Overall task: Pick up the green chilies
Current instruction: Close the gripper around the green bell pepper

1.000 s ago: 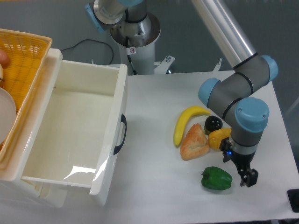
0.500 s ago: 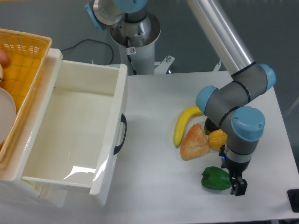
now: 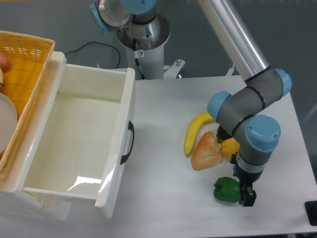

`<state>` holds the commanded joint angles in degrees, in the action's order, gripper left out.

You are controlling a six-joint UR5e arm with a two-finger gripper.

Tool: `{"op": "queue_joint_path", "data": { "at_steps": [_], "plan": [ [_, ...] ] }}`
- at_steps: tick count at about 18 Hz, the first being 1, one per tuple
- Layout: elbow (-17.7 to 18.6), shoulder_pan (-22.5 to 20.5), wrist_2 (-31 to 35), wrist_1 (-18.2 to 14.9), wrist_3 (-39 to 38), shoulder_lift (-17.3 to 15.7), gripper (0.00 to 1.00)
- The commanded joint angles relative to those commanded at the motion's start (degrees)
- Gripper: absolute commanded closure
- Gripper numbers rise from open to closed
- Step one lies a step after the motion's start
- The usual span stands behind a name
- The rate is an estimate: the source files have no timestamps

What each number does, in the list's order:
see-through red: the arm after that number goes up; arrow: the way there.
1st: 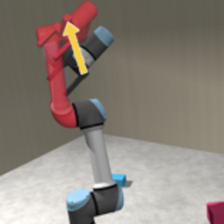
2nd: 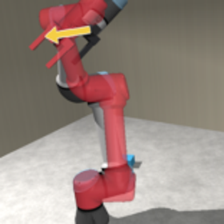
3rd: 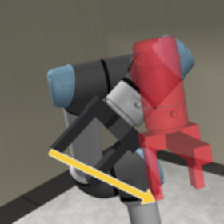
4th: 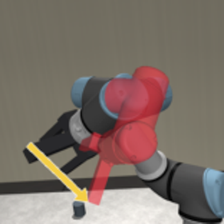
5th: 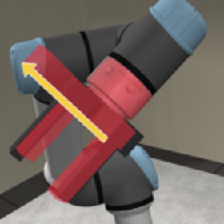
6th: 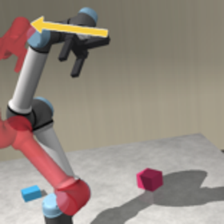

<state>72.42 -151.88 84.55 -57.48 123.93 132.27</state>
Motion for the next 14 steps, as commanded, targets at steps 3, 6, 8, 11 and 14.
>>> {"op": "queue_joint_path", "data": {
  "at_steps": [3, 6, 8, 11, 14],
  "plan": [
    [-0.1, 0.0, 0.0, 0.1, 0.1, 0.6, 0.00],
    [-0.1, 0.3, 0.0, 0.2, 0.0, 1.1, 0.00],
    [-0.1, 0.7, 0.0, 0.3, 0.0, 1.4, 0.00],
    [0.0, 1.0, 0.0, 0.3, 0.0, 1.8, 0.00],
    [0.3, 1.2, 0.0, 0.4, 0.0, 1.9, 0.04]
  ]
}}
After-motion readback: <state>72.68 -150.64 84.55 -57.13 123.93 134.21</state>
